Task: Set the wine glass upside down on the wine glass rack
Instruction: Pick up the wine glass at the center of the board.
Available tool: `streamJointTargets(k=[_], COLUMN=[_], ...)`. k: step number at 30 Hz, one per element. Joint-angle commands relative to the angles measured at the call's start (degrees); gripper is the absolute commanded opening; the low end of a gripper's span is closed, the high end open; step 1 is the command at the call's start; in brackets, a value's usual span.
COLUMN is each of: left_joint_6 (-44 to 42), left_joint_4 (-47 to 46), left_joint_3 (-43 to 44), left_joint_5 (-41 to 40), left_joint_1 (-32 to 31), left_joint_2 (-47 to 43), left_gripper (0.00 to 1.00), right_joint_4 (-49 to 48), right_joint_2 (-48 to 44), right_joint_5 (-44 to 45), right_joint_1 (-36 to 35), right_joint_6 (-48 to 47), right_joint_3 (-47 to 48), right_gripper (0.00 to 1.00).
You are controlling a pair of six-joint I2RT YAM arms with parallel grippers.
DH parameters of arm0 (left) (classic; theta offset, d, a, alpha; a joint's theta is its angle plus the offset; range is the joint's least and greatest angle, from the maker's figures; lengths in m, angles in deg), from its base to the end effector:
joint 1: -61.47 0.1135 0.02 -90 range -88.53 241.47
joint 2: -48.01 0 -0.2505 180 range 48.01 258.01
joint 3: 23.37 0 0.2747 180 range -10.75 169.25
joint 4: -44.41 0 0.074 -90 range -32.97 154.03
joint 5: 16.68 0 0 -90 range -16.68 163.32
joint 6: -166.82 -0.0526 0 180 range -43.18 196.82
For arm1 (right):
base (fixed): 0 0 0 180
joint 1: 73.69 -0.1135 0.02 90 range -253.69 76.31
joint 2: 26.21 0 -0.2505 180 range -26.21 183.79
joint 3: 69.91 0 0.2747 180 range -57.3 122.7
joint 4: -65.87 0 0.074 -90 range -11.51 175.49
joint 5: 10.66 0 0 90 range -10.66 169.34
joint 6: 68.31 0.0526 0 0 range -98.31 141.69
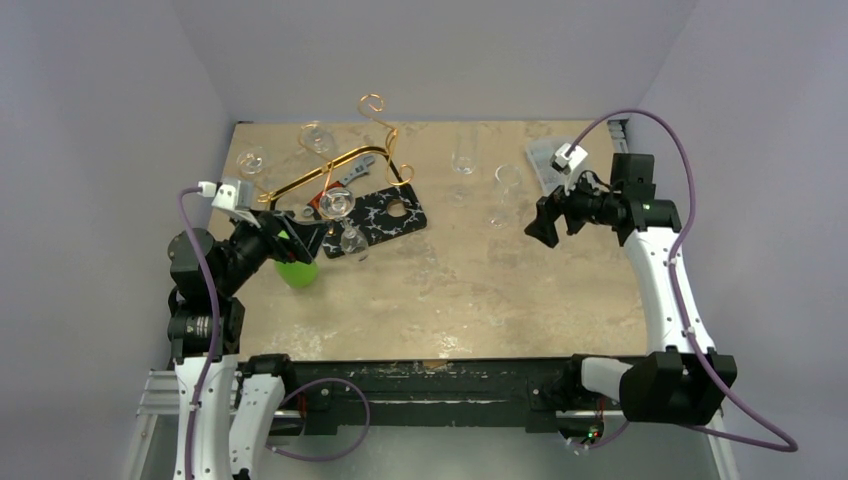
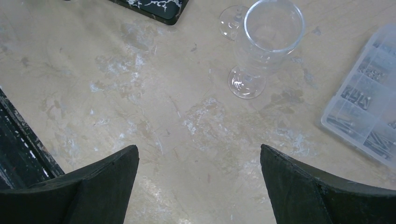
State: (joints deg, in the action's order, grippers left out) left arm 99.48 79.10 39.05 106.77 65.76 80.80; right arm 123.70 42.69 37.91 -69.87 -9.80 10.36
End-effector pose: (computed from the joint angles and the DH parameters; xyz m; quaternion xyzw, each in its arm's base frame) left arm 0.1673 -0.0165 0.3746 0.0243 0.7323 -0.3128 0.6045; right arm 0.2790 0.0163 0.3191 -0.3351 0.8121 0.2078 0.4302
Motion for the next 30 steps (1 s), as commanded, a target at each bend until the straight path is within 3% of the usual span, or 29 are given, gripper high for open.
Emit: streamJointTargets(k=[1,30], left_joint_6=[-1.5,-1.2], left_joint_4=[-1.6,-1.6], left_joint_3=[-0.2,-0.4], left_joint_5=[0.9,0.9], left_joint_1=[-0.4,-0.5], left_joint_2=[-0.5,-0.3], left_gripper=[1.00,1.00], right_joint_4=[0.4,3.9], right_joint_2=[1.2,5.0], right_joint_5=[1.0,4.0], right_joint_1=[0.1,0.0], right_joint_6=[0.2,-4.1], right_joint_3=[3.6,7.7], right_gripper=[0.99,0.99])
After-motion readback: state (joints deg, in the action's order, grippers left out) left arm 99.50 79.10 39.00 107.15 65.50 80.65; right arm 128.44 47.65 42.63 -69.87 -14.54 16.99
